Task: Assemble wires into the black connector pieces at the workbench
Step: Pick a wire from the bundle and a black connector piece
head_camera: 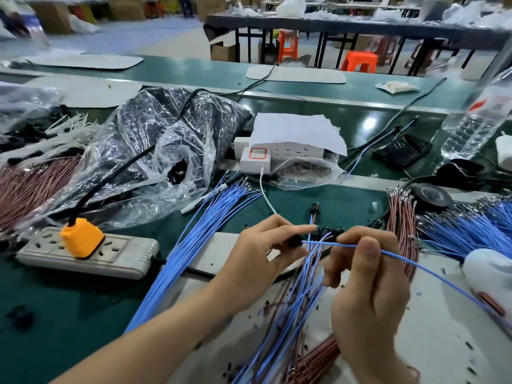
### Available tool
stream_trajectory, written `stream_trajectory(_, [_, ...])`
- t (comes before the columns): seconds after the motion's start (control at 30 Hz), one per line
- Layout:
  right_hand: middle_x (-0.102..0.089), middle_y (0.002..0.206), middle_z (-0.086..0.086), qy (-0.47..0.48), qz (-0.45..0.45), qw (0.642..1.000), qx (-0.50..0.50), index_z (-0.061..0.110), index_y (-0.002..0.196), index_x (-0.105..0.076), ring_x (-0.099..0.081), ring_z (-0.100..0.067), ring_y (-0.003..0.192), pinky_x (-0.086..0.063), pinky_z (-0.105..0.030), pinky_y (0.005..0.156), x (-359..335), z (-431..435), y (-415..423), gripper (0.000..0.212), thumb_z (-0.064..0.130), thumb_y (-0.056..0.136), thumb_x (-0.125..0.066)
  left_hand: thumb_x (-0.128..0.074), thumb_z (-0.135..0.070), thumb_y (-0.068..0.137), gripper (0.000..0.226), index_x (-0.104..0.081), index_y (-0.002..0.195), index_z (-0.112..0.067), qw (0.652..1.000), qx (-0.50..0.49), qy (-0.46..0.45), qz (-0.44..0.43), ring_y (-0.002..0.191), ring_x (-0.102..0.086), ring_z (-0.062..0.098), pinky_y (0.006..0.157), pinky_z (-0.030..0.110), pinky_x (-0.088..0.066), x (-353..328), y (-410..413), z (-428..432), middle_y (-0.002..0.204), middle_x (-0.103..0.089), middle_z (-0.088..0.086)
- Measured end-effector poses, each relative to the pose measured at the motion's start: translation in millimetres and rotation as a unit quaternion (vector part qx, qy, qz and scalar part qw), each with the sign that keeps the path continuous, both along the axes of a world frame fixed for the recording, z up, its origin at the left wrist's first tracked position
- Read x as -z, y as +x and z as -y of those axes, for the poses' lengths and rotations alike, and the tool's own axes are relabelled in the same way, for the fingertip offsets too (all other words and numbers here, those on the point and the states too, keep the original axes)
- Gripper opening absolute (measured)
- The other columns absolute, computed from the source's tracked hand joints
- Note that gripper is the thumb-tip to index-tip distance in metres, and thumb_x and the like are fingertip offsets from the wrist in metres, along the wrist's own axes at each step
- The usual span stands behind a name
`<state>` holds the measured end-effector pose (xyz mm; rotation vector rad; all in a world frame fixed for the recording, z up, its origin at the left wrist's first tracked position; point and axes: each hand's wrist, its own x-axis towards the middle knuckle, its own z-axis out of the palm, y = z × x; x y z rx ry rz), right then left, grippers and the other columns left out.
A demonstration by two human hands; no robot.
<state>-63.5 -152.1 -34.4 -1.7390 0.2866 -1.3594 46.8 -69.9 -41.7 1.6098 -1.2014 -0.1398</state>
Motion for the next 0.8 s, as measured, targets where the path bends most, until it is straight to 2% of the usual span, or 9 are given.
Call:
stream_trajectory(0.1, [-0.051, 0.057, 0.004, -0.009, 0.003, 1.000, 0.009, 0.037, 0.090, -0.051, -0.050, -0.010, 0.043, -0.038, -0.021, 0.045, 0.2, 0.8, -0.1, 0.025, 0.044, 0.103, -0.030, -0.067, -0.008, 0.085, 0.037, -0.065, 0.119, -0.022, 1.000, 0.001, 0.002, 0.000, 0.079, -0.057, 0.007, 0.077, 0.018, -0.048, 1.0, 0.4, 0.3, 0.089, -0.055, -0.006])
stream_trajectory(0.23, [-0.051, 0.058, 0.006, -0.013, 0.003, 1.000, -0.001, 0.041, 0.090, -0.051, -0.050, -0.015, 0.042, -0.038, -0.027, 0.044, 1.2, -0.4, -0.2, 0.025, 0.045, 0.102, -0.030, -0.068, -0.007, 0.084, 0.037, -0.065, 0.119, -0.021, 1.000, 0.001, 0.002, 0.001, 0.079, -0.056, 0.006, 0.076, 0.014, -0.045, 1.4, 0.5, -0.2, 0.090, -0.053, -0.010])
stream_trajectory(0.33, [-0.051, 0.060, 0.005, -0.040, -0.002, 0.999, -0.010, 0.043, 0.092, -0.049, -0.049, -0.013, 0.043, -0.039, -0.028, 0.043, 1.0, -0.9, -0.4, 0.023, 0.043, 0.103, -0.029, -0.068, -0.005, 0.084, 0.037, -0.066, 0.118, -0.019, 1.000, 0.005, -0.001, 0.004, 0.079, -0.055, 0.007, 0.077, 0.015, -0.046, 0.3, -0.3, -0.1, 0.093, -0.053, -0.006])
stream_trajectory(0.5, [-0.051, 0.065, 0.004, -0.074, -0.030, 0.997, -0.008, 0.030, 0.089, -0.049, -0.050, -0.008, 0.047, -0.041, -0.022, 0.045, 6.5, 2.5, 1.4, 0.026, 0.037, 0.104, -0.029, -0.070, -0.002, 0.081, 0.036, -0.069, 0.115, -0.014, 0.999, -0.001, -0.004, 0.037, 0.076, -0.054, 0.005, 0.078, 0.016, -0.046, -1.1, -1.5, -0.1, 0.097, -0.054, -0.002])
stream_trajectory(0.63, [-0.049, 0.064, 0.006, -0.076, -0.029, 0.997, -0.001, 0.031, 0.090, -0.049, -0.050, -0.009, 0.047, -0.040, -0.025, 0.044, 7.5, 5.4, 1.3, 0.025, 0.037, 0.104, -0.029, -0.071, -0.003, 0.081, 0.038, -0.067, 0.117, -0.015, 0.999, -0.009, -0.007, 0.045, 0.078, -0.053, 0.004, 0.078, 0.015, -0.045, -1.7, -1.2, 0.0, 0.093, -0.051, -0.006])
stream_trajectory(0.8, [-0.050, 0.063, 0.007, -0.077, -0.030, 0.996, -0.016, 0.026, 0.091, -0.051, -0.051, -0.008, 0.049, -0.042, -0.024, 0.046, 7.9, 2.9, 1.7, 0.026, 0.036, 0.104, -0.031, -0.070, -0.005, 0.081, 0.039, -0.066, 0.119, -0.015, 0.999, -0.001, -0.005, 0.039, 0.079, -0.054, 0.009, 0.078, 0.023, -0.049, -3.2, -2.3, -0.7, 0.092, -0.052, -0.003])
